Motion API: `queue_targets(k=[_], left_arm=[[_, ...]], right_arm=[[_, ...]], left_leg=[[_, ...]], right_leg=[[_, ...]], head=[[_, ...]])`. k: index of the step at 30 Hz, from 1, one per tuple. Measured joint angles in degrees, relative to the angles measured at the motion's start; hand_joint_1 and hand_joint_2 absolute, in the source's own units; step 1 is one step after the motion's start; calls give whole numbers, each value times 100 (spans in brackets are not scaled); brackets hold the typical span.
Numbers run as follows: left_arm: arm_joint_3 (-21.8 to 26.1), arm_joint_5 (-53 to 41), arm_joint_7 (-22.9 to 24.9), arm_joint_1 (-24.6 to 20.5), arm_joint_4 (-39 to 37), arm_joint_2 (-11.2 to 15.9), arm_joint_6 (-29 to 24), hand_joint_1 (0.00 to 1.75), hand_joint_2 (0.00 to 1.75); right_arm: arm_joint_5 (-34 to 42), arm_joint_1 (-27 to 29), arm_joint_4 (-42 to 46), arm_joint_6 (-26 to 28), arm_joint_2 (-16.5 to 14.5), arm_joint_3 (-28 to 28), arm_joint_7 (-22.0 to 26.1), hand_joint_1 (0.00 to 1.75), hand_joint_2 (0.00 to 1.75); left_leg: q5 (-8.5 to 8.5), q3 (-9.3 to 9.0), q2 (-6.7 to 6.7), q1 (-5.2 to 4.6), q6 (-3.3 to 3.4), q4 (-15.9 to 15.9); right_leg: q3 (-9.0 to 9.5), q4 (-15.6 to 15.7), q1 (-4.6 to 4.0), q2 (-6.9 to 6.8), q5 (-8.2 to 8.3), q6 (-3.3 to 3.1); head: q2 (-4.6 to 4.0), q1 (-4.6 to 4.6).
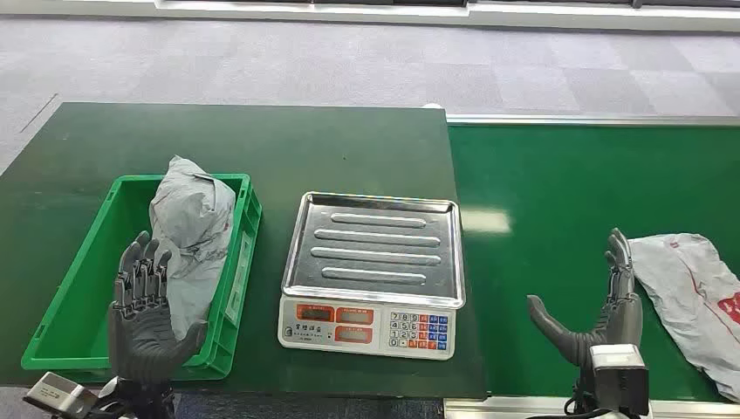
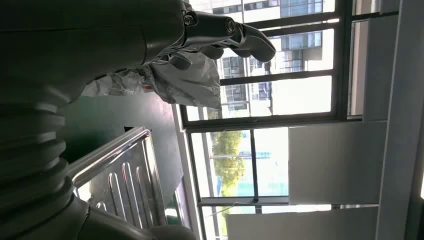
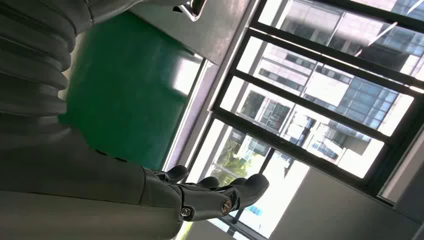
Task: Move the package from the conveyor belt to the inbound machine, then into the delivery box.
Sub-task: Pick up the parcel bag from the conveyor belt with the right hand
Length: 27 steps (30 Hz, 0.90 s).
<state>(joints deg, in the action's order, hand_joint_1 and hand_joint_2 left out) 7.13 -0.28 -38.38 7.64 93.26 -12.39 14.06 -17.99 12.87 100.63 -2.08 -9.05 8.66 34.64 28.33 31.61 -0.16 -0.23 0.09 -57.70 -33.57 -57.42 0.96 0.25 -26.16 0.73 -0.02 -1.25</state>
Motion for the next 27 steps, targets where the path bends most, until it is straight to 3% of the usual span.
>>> queue_targets(k=[15,20,24,27], left_arm=[[0,16,-8,-6,1,0,-1,0,175],[-4,26,-39,-45,2,-2,-1,0,175],[-34,50,-109,-93,-1,-1,-1,0,175],[-70,206,-146,-143,-17,3,-16,0,175]], right_arm=[[-45,-6,0,32,0,16,-73,0,175],[-648,-149,-39,446,70,104,-286,0,175],[-2209,-657,-464,1421,499,335,-926,0,175],[-2944,-1583,-1765,1670,1266,705,-1715,0,175]], left_leg=[[0,0,0,0,0,0],[0,0,1,0,0,0],[-1,-2,4,-2,1,-1],[-4,-3,13,-8,12,-7]], right_leg=[[0,0,0,0,0,0],[1,0,0,1,0,0],[6,2,3,2,4,4],[10,9,8,11,21,20]], head=[[0,0],[0,0],[-1,1],[-1,1]])
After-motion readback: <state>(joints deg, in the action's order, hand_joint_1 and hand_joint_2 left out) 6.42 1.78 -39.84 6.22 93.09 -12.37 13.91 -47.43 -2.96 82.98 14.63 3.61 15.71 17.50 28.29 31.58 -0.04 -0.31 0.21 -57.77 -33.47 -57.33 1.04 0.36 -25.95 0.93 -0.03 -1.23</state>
